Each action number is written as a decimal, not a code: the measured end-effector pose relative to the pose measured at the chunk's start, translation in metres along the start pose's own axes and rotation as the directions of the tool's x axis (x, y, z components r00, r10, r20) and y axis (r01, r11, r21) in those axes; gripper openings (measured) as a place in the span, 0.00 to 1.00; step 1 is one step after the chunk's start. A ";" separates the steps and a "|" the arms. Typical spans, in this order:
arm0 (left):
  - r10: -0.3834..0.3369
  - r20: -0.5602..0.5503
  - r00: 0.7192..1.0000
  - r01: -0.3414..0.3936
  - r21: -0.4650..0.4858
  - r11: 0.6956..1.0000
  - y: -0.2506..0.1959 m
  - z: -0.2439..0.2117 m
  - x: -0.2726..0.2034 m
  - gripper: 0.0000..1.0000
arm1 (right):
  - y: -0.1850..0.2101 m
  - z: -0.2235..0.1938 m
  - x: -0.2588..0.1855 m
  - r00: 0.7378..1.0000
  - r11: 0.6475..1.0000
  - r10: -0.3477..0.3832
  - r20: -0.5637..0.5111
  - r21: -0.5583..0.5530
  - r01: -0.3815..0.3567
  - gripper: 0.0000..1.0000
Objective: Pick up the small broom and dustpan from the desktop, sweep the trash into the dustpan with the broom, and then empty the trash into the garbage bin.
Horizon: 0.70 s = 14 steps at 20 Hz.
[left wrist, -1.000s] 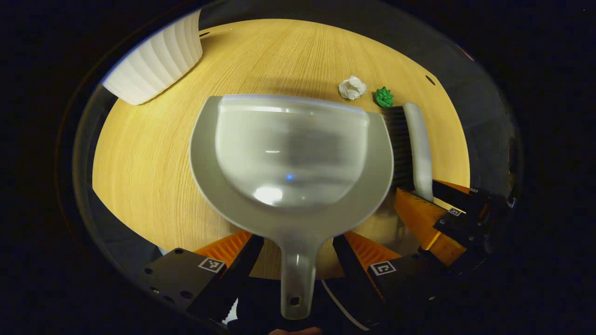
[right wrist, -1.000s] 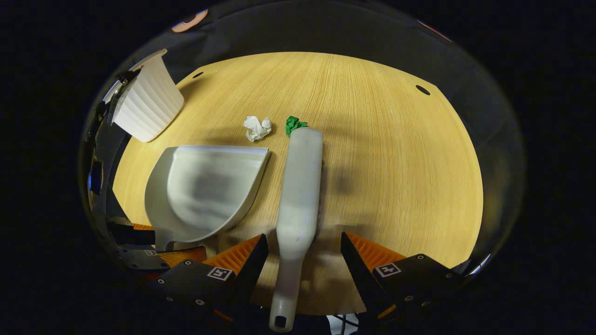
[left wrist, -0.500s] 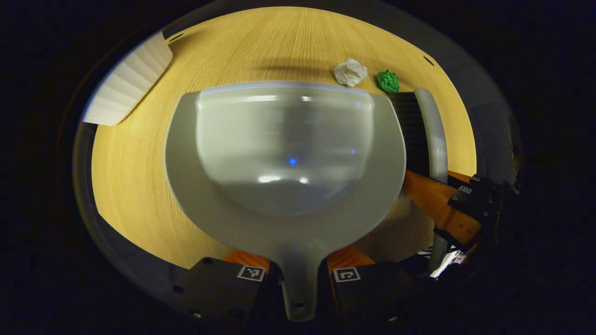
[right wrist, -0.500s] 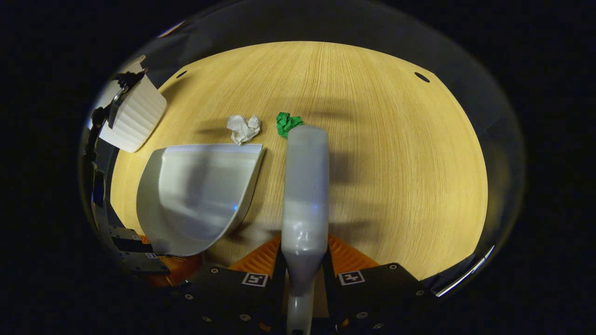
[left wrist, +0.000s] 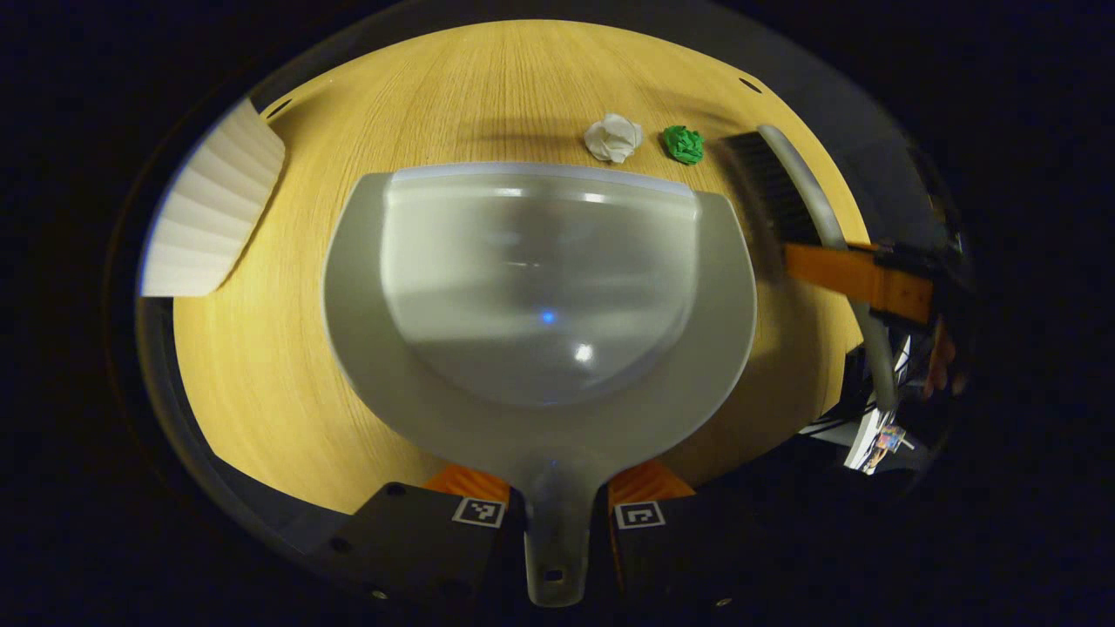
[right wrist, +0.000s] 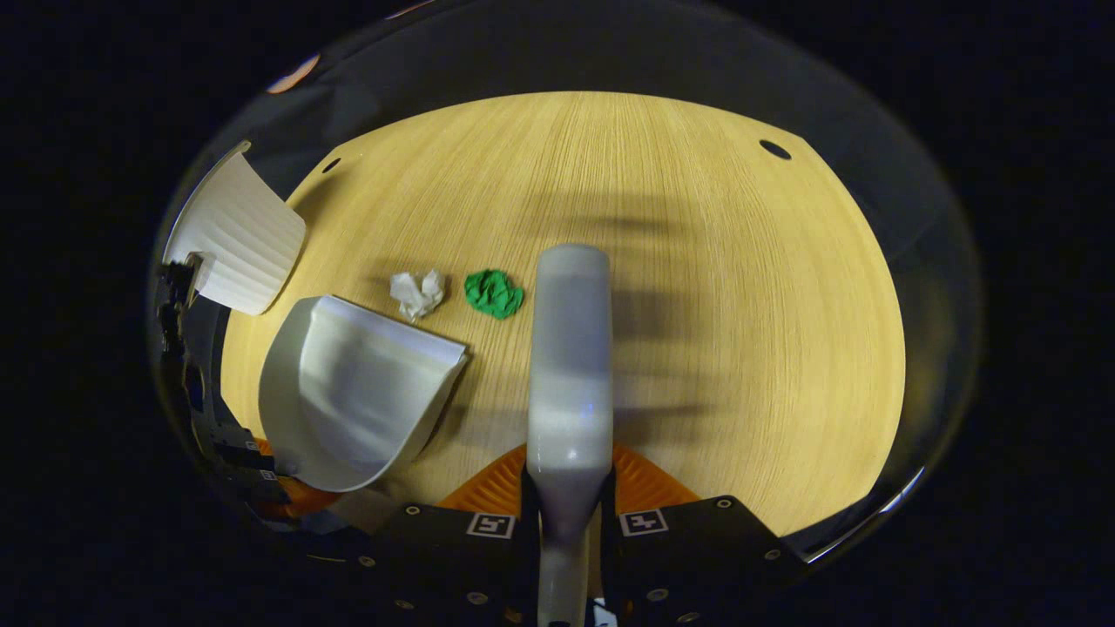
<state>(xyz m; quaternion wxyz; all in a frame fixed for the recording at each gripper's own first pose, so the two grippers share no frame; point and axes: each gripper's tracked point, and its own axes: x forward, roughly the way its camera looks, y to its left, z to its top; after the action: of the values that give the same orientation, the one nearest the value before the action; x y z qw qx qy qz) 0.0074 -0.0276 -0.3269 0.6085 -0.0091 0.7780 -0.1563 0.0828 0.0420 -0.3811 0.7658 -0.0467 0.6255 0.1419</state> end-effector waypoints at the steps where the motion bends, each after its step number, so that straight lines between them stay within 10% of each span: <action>1: 0.000 0.002 1.000 0.000 0.032 0.999 0.002 0.007 -0.006 0.31 | -0.003 0.013 0.005 1.000 0.999 0.003 0.015 -0.036 -0.002 0.29; 10: -0.005 -0.062 0.998 0.020 0.237 0.971 0.024 0.008 -0.017 0.31 | -0.001 0.083 0.039 0.997 0.933 0.075 -0.006 -0.351 -0.072 0.29; 14: 0.007 -0.114 0.993 0.027 0.289 0.957 0.027 0.005 -0.010 0.31 | 0.032 0.075 0.037 0.976 0.864 0.195 -0.098 -0.453 -0.218 0.29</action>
<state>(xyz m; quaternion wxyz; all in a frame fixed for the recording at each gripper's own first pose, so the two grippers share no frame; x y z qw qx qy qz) 0.0199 -0.0008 -0.3259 0.5570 0.0851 0.7800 -0.2721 0.1514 0.0966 -0.3975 0.6975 -0.1636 0.5938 0.3663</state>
